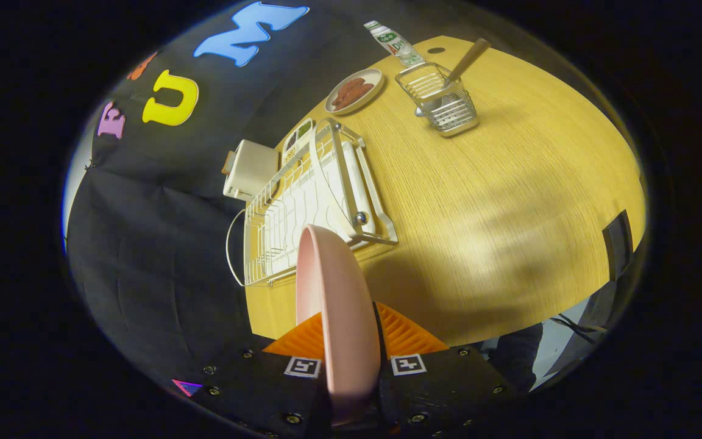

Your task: Take the plate from the dish rack, then take the spoon from the basket and place it into the plate.

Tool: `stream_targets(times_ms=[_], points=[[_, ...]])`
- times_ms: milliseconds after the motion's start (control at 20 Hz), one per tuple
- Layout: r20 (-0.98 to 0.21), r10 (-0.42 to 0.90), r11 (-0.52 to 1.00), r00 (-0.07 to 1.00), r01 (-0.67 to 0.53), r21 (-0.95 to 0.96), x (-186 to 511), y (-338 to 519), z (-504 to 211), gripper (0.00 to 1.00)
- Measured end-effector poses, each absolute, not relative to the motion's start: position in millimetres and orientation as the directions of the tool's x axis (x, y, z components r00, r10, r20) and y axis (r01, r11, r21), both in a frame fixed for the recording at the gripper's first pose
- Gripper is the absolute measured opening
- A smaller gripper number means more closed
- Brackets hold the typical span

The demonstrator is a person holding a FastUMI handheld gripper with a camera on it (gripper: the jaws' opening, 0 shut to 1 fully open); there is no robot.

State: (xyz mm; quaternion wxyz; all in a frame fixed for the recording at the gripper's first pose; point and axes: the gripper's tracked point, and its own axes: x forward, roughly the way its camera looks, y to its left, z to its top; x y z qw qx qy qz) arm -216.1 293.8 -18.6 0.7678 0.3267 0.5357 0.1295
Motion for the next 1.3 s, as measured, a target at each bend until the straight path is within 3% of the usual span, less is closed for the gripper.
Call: stream_targets(times_ms=[250, 600, 700, 850, 1300], points=[[-0.757, 0.567, 0.757, 0.324, 0.158, 0.634, -223.2, 301.3, -66.2, 0.28], [-0.720, 0.622, 0.717, 0.308, 0.147, 0.682, -212.1, 322.1, -96.8, 0.28], [-0.730, 0.601, 0.725, 0.326, 0.163, 0.670, -207.4, 317.9, -100.3, 0.30], [-0.754, 0.570, 0.746, 0.327, 0.178, 0.642, -206.1, 304.2, -106.1, 0.52], [-0.749, 0.513, 0.745, 0.419, 0.216, 0.632, -195.6, 252.9, -91.2, 0.52]])
